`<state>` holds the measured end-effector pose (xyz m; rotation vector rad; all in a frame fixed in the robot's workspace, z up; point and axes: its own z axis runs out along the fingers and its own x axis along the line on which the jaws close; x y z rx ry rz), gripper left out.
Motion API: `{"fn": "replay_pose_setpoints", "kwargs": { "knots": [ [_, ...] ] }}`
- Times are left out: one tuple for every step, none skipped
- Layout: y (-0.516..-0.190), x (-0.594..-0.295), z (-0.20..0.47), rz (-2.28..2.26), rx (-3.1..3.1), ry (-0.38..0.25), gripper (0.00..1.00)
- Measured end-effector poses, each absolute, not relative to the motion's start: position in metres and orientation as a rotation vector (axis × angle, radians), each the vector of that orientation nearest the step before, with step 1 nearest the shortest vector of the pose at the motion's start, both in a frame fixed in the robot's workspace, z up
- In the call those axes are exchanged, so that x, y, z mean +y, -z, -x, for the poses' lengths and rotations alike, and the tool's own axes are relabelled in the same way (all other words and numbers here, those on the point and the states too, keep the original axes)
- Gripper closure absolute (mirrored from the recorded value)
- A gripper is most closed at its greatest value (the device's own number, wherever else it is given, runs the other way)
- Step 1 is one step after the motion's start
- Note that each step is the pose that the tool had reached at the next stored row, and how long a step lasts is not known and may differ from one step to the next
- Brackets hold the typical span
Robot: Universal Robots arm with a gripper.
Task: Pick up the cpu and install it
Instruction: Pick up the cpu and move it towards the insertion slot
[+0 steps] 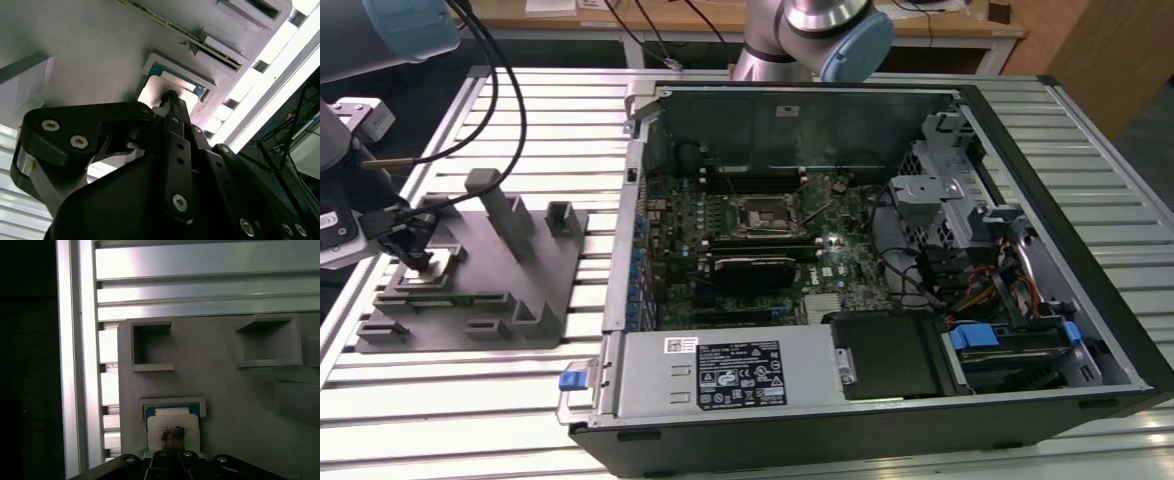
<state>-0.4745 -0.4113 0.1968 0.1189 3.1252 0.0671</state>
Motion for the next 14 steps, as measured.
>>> {"fn": "replay_pose_setpoints", "kwargs": {
  "knots": [
    [-0.1968,-0.4113,0.4746,-0.119,3.125,-0.067,0.89],
    [-0.1968,-0.4113,0.4746,-0.119,3.125,-0.067,0.83],
    [-0.1968,-0.4113,0.4746,-0.119,3.125,-0.067,0.77],
    [-0.1967,-0.4113,0.4746,-0.119,3.125,-0.067,0.77],
    [-0.1968,-0.4113,0.4746,-0.119,3.125,-0.067,0.71],
    [-0.1968,-0.4113,0.4746,-0.119,3.125,-0.067,0.65],
    [-0.1968,-0.4113,0.4746,-0.119,3.125,-0.067,0.65],
    [-0.1968,-0.4113,0.4746,-0.119,3.125,-0.067,0.59],
    [-0.1968,-0.4113,0.4746,-0.119,3.125,-0.067,0.53],
    [-0.1968,-0.4113,0.4746,-0.119,3.125,-0.067,0.53],
    [-0.1968,-0.4113,0.4746,-0.119,3.125,-0.067,0.47],
    [-0.1968,-0.4113,0.4746,-0.119,3.125,-0.067,0.47],
    [-0.1968,-0.4113,0.4747,-0.119,3.125,-0.067,0.41],
    [-0.1968,-0.4113,0.4747,-0.119,3.125,-0.067,0.41]
  ]
}}
